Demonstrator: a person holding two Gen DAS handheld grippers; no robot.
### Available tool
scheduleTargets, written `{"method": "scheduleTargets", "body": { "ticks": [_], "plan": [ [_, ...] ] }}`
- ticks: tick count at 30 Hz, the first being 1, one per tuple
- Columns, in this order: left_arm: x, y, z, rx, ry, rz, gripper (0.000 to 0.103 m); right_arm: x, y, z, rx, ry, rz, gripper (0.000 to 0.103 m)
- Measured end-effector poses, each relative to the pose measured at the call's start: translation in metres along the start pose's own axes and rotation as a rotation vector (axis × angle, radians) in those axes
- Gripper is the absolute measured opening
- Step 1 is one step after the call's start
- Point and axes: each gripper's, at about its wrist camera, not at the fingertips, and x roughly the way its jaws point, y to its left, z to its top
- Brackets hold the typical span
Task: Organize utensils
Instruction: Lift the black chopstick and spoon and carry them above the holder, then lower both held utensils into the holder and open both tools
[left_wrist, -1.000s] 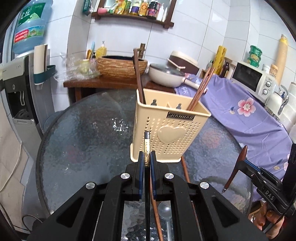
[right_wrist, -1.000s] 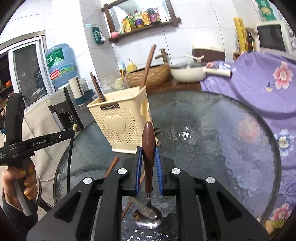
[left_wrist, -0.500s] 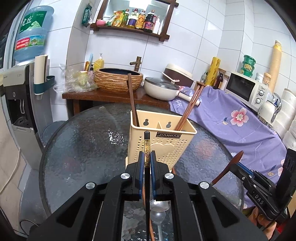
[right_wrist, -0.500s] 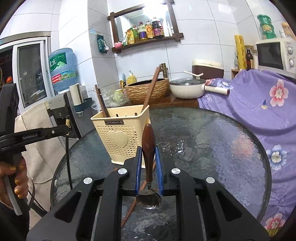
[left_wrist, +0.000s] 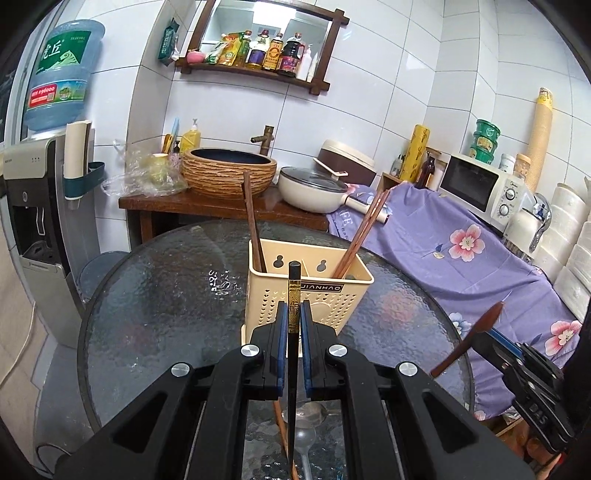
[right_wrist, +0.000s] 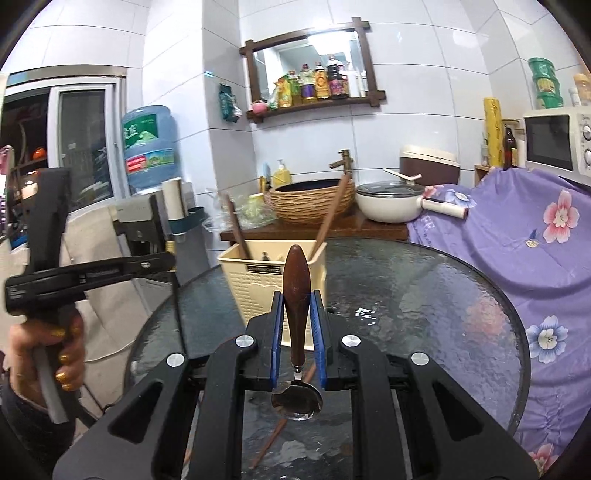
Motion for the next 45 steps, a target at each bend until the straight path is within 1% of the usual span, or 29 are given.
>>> {"method": "scheduleTargets", "body": {
  "ticks": [5, 9, 18, 27, 33, 37, 42, 45],
  "plan": [
    [-0.005, -0.001, 0.002, -0.001, -0.012, -0.004, 0.007, -0.015, 0.01, 0.008, -0.044, -0.047, -0.022, 0.015],
    [-0.007, -0.004, 0.005, 0.003, -0.023, -0.006, 0.007, -0.016, 0.013, 0.014, -0.058, -0.058, -0.02, 0.015],
    [-0.018, -0.012, 0.014, 0.023, -0.053, -0.012, 0.007, -0.01, 0.011, 0.021, -0.04, -0.047, -0.013, 0.015],
    [-0.025, -0.025, 0.032, 0.046, -0.088, -0.028, 0.007, 0.005, 0.007, 0.038, -0.009, -0.038, 0.016, 0.015],
    [-0.024, -0.03, 0.051, 0.061, -0.111, -0.028, 0.007, 0.019, 0.006, 0.057, -0.006, -0.039, 0.03, 0.015],
    [-0.028, -0.032, 0.069, 0.069, -0.143, -0.016, 0.007, 0.03, 0.007, 0.074, -0.004, -0.052, 0.04, 0.015],
    [-0.039, -0.035, 0.102, 0.076, -0.203, -0.003, 0.007, 0.049, 0.008, 0.106, -0.004, -0.081, 0.042, 0.015],
    [-0.04, -0.035, 0.124, 0.055, -0.232, -0.007, 0.007, 0.063, 0.011, 0.124, -0.013, -0.095, 0.031, 0.015]
  ]
}}
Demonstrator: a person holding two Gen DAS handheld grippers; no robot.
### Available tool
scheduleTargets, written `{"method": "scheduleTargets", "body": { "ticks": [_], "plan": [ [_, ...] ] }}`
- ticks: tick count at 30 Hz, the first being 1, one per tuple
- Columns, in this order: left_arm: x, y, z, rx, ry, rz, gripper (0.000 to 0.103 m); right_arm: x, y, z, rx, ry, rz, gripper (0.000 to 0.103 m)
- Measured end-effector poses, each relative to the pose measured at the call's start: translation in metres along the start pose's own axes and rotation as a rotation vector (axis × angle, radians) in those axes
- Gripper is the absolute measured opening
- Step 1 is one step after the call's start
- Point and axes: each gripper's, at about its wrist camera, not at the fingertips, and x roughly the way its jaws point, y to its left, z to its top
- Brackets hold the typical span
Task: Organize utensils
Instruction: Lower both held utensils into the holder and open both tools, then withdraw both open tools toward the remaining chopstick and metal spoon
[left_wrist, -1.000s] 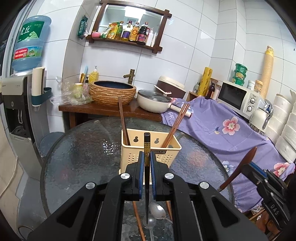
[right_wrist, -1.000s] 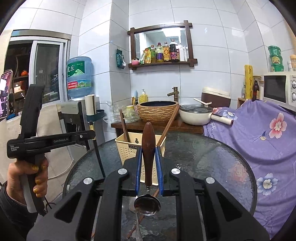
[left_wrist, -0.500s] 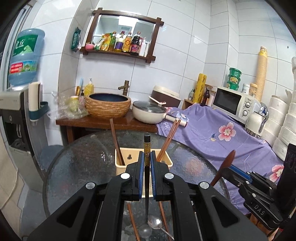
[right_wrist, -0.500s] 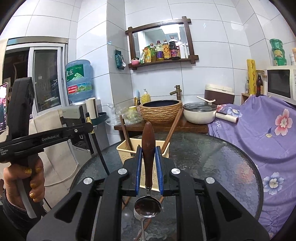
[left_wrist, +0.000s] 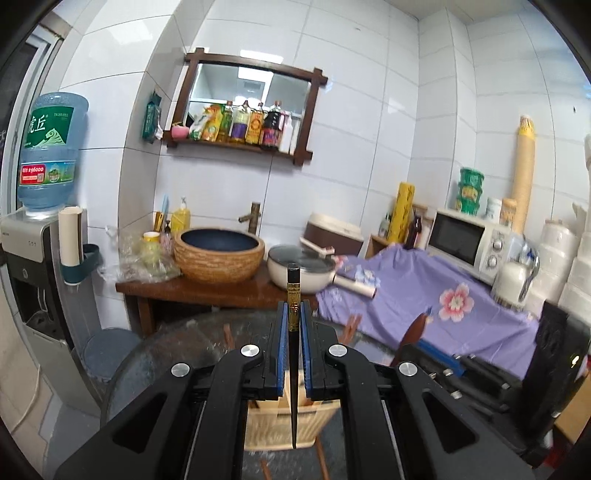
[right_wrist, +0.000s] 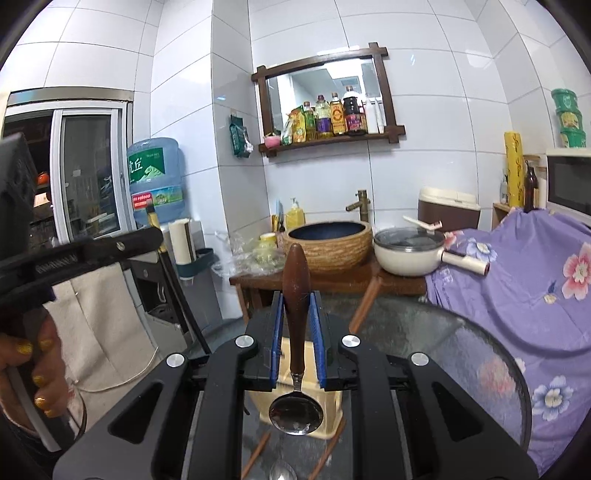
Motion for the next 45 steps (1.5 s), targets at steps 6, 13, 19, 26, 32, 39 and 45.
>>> {"method": "scheduleTargets", "body": {
  "ticks": [6, 13, 19, 26, 32, 39, 45],
  "plan": [
    [0.031, 0.008, 0.023, -0.025, -0.043, 0.089, 0.007, 0.038, 0.002, 0.023, -0.004, -0.023, -0.028, 0.015],
    [0.064, 0.024, 0.003, -0.047, -0.045, 0.149, 0.007, 0.078, 0.004, -0.001, -0.016, 0.003, -0.053, 0.015],
    [0.081, 0.027, -0.03, -0.041, 0.01, 0.144, 0.007, 0.096, 0.0, -0.034, -0.014, 0.049, -0.078, 0.015],
    [0.098, 0.031, -0.068, -0.034, 0.098, 0.144, 0.007, 0.104, -0.003, -0.068, -0.008, 0.095, -0.083, 0.015],
    [0.108, 0.039, -0.091, -0.047, 0.162, 0.143, 0.007, 0.1, -0.002, -0.077, -0.014, 0.092, -0.082, 0.015],
    [0.104, 0.035, -0.094, -0.022, 0.152, 0.148, 0.007, 0.1, -0.006, -0.077, -0.001, 0.098, -0.074, 0.015],
    [0.099, 0.035, -0.093, -0.025, 0.152, 0.143, 0.023, 0.099, -0.007, -0.076, -0.017, 0.095, -0.096, 0.024]
  ]
}}
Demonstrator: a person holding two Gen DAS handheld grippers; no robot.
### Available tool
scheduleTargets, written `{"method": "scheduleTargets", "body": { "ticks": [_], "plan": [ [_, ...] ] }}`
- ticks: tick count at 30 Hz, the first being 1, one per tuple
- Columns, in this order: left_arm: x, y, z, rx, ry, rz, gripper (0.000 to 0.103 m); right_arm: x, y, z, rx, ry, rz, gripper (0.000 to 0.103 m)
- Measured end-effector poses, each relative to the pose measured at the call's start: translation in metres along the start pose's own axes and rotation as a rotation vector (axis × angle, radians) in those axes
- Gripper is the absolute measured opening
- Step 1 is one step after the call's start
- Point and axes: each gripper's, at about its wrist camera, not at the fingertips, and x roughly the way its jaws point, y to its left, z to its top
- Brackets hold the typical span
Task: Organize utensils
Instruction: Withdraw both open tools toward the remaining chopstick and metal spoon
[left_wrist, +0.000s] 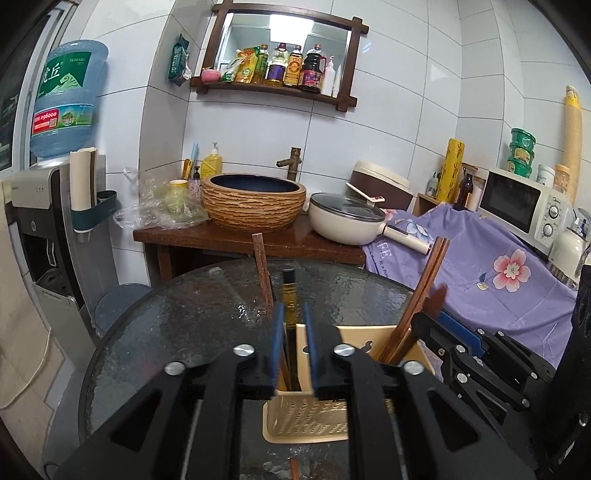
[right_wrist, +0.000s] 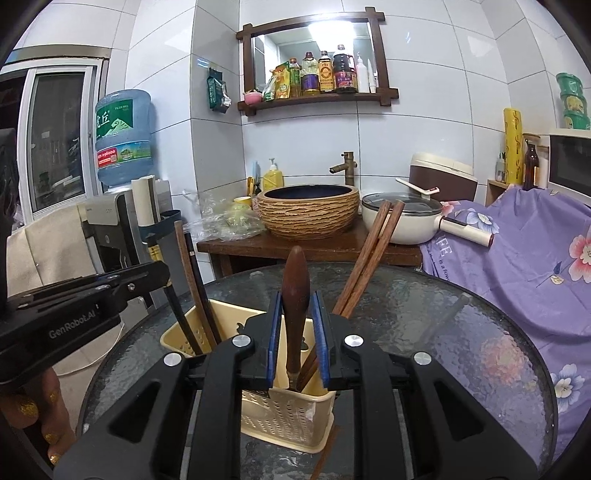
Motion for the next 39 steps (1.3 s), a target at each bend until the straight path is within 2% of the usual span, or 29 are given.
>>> {"method": "scheduleTargets", "body": {
  "ticks": [2, 5, 8, 11, 12, 17, 23, 27, 34, 39],
  "plan": [
    [-0.005, 0.002, 0.0, -0.007, -0.012, -0.002, 0.036, -0.003, -0.001, 0.001, 0.006, -0.009, -0.005, 0.045],
    [-0.015, 0.004, -0.002, -0.009, -0.027, -0.015, 0.043, -0.013, -0.005, 0.001, 0.01, -0.03, -0.006, 0.047],
    [-0.027, 0.005, -0.005, 0.004, -0.043, -0.015, 0.056, -0.024, -0.008, -0.002, 0.011, -0.035, -0.005, 0.047],
    [-0.041, 0.008, -0.014, 0.016, -0.065, 0.006, 0.069, -0.038, -0.014, -0.011, 0.027, -0.004, 0.006, 0.053],
    [-0.045, 0.01, -0.02, 0.018, -0.059, 0.011, 0.074, -0.042, -0.015, -0.016, 0.032, 0.01, 0.016, 0.054],
    [-0.049, 0.023, -0.047, -0.002, 0.023, 0.014, 0.081, -0.055, -0.013, -0.044, 0.015, 0.11, 0.051, 0.057],
    [-0.036, 0.027, -0.094, 0.045, 0.182, 0.024, 0.082, -0.054, -0.006, -0.093, -0.024, 0.269, 0.097, 0.057],
    [-0.026, 0.033, -0.123, 0.029, 0.271, 0.019, 0.08, -0.047, 0.0, -0.118, -0.058, 0.348, 0.119, 0.057],
    [-0.016, 0.036, -0.145, 0.032, 0.349, 0.007, 0.07, -0.04, 0.017, -0.149, -0.144, 0.455, 0.167, 0.057],
    [-0.012, 0.033, -0.154, 0.038, 0.387, 0.001, 0.059, -0.037, 0.027, -0.161, -0.236, 0.508, 0.188, 0.057]
  ]
}}
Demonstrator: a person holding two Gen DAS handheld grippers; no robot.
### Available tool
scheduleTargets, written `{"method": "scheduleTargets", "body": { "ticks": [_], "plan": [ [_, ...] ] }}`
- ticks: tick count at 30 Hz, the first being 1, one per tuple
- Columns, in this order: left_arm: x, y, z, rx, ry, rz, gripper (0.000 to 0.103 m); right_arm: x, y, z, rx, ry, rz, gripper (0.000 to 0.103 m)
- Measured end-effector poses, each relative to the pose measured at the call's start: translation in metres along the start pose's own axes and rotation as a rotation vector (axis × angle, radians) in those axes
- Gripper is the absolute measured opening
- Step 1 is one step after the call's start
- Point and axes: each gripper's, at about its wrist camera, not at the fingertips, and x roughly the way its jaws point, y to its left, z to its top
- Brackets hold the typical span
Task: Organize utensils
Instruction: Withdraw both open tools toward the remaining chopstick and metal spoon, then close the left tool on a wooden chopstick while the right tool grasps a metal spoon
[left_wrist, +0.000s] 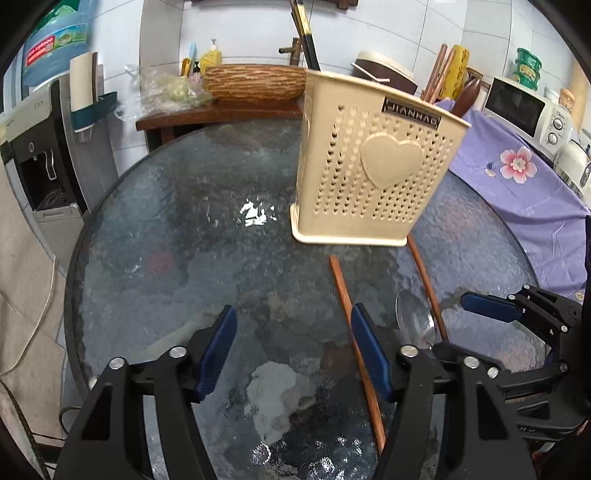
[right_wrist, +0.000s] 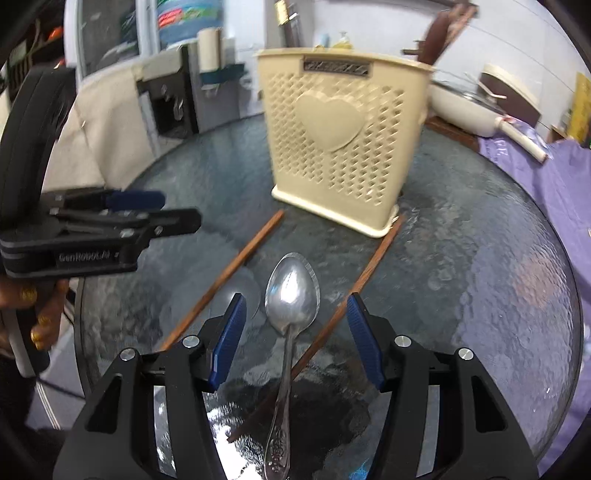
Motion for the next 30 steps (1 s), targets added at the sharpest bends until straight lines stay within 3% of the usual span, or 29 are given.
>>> {"method": "scheduleTargets", "body": {
  "ticks": [12, 25, 30],
  "plan": [
    [0.009, -0.006, -0.006, 0.018, 0.039, 0.003, 0.054, 0.022, 0.013, -0.001, -0.194, 0.107, -0.014, 0.056],
    [0.018, -0.002, 0.003, 0.009, 0.063, 0.0, 0.047, 0.042, -0.003, 0.018, -0.109, 0.154, 0.111, 0.056],
    [0.027, -0.001, 0.013, 0.01, 0.079, 0.002, 0.044, 0.041, 0.001, 0.017, -0.119, 0.162, 0.113, 0.052]
  ]
}}
